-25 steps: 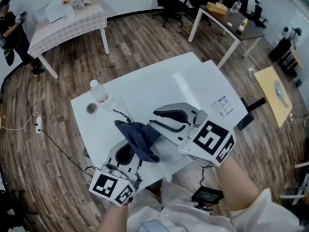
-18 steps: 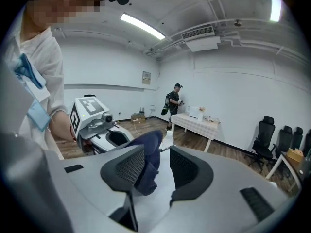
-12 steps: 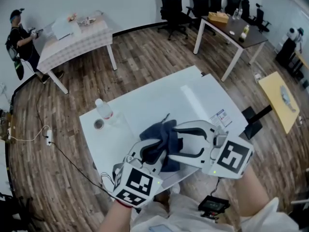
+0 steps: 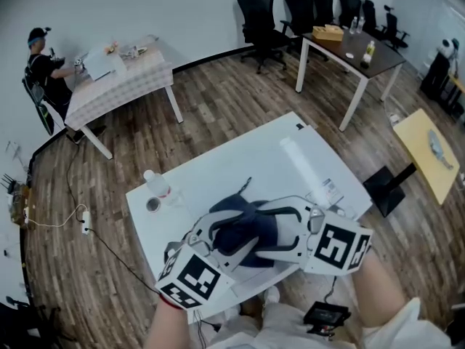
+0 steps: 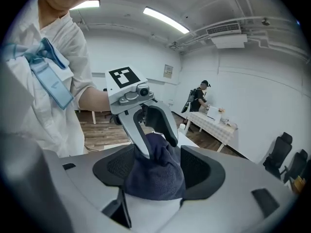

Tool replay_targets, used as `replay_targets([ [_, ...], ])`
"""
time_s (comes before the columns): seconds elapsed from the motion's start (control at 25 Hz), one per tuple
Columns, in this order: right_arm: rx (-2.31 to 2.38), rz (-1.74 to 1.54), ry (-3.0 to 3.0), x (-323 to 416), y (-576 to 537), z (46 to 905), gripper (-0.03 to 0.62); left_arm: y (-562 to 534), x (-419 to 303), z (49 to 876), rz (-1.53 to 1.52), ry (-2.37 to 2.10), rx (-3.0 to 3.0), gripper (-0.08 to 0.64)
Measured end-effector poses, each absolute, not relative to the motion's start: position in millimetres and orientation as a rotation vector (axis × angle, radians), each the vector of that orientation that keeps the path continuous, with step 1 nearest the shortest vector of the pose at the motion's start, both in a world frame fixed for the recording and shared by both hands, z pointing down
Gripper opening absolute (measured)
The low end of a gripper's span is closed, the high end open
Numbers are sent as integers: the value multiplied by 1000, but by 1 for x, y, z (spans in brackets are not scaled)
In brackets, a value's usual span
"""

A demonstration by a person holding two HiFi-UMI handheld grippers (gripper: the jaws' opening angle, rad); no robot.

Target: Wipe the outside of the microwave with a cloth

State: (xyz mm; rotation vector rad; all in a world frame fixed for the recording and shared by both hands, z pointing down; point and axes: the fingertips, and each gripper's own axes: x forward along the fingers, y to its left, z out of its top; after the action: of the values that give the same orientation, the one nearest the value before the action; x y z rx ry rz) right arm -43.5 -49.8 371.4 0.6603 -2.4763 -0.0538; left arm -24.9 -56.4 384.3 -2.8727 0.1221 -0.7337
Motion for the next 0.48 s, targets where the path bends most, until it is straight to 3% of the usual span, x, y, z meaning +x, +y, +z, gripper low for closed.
replay_targets([
  [0.48,495,-67,-2383,-68,-70,424,295,-67,-40,362,-624,354,-2995,186],
])
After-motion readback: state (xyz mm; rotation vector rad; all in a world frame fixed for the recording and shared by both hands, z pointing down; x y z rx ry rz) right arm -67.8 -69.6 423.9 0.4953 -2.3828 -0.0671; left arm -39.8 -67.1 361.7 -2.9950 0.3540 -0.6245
